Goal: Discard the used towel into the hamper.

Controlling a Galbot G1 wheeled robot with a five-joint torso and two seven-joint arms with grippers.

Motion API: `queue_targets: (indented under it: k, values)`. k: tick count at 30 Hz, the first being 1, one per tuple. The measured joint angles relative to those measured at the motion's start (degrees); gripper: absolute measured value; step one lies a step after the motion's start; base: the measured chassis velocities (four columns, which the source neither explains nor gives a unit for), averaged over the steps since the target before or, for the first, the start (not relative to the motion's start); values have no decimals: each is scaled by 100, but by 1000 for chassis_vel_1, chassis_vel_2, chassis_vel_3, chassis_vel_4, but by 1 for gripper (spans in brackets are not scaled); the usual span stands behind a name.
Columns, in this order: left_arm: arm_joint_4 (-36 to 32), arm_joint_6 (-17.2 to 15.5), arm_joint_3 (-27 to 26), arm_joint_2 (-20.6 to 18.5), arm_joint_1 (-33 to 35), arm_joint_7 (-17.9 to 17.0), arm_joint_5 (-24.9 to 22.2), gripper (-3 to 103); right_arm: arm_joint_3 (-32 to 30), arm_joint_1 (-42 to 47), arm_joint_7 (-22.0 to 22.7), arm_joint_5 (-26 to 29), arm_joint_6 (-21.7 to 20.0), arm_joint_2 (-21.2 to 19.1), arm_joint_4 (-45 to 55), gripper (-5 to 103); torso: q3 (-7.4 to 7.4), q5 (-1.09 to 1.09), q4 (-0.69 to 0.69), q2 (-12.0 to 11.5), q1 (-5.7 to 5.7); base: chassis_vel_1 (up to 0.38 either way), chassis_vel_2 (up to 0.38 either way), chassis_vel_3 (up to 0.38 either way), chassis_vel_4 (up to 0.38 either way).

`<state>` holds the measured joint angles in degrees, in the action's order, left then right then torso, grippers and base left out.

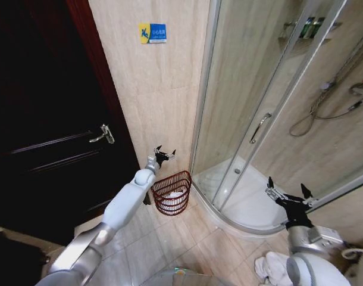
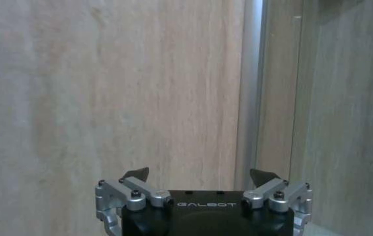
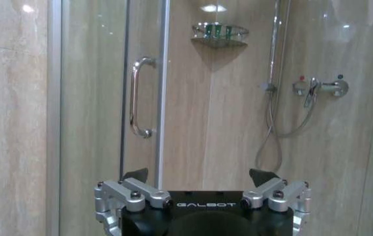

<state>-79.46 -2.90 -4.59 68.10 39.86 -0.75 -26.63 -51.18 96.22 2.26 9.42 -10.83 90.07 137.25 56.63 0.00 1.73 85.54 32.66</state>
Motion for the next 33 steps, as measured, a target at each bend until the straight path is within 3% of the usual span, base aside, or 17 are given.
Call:
queue_targets:
  k: [6, 15, 22, 26, 33]
  values:
    - [-833, -27, -493, -136, 831, -288, 12, 100, 64, -2, -69, -6, 12, -19, -33, 100, 0, -2, 1, 0, 0, 0, 0, 0, 0]
    - [-1593, -18, -1458, -124, 1722, -381, 128, 100, 85, -4, -119, 22, 18, -129, -125, 100, 0, -1, 1, 0, 0, 0, 0, 0, 0]
    - [-2190, -61, -2214, 48, 2400, -511, 397, 100, 81, -42, -169, 114, 19, -277, -230, 100, 0, -1, 0, 0, 0, 0, 0, 0, 0]
    - [-2777, -162, -2830, 204, 2970, -596, 777, 100, 96, -68, -247, 180, 22, -357, -391, 100, 0, -1, 0, 0, 0, 0, 0, 0, 0]
    - [-3360, -162, -3440, 457, 3659, -637, 1046, 100, 104, -100, -344, 257, 58, -473, -488, 100, 0, -2, 1, 0, 0, 0, 0, 0, 0]
